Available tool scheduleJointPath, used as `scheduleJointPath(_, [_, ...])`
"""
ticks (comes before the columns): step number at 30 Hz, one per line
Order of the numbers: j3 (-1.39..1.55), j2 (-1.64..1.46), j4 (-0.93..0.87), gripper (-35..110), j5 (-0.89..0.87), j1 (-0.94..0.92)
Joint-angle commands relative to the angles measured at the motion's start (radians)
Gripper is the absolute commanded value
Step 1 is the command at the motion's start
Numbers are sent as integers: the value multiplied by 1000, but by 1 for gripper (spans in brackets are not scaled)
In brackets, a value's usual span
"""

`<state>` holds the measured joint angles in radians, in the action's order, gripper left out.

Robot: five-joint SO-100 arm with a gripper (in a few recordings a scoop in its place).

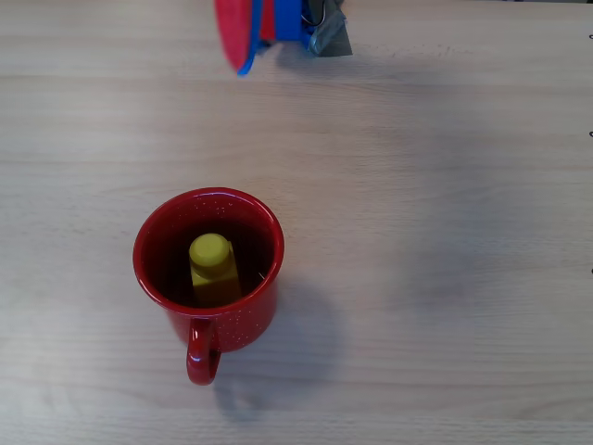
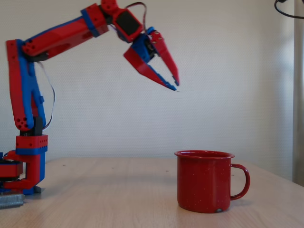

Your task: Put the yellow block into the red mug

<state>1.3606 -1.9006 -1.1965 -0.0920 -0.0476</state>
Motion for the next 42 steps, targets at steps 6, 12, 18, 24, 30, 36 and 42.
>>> scheduleJointPath(6, [368, -413, 75, 0, -32, 64])
scheduleJointPath(12, [701, -652, 106, 0, -31, 100])
scheduleJointPath(18, [1040, -917, 117, 0, -38, 160])
scheduleJointPath(24, [1328, -1157, 115, 0, -9, 172])
scheduleJointPath(30, [1493, -1273, 141, 0, -3, 161])
scheduleJointPath(36, [1557, -1316, 143, 0, 32, 147])
scheduleJointPath(42, [1626, -1356, 143, 0, 64, 127])
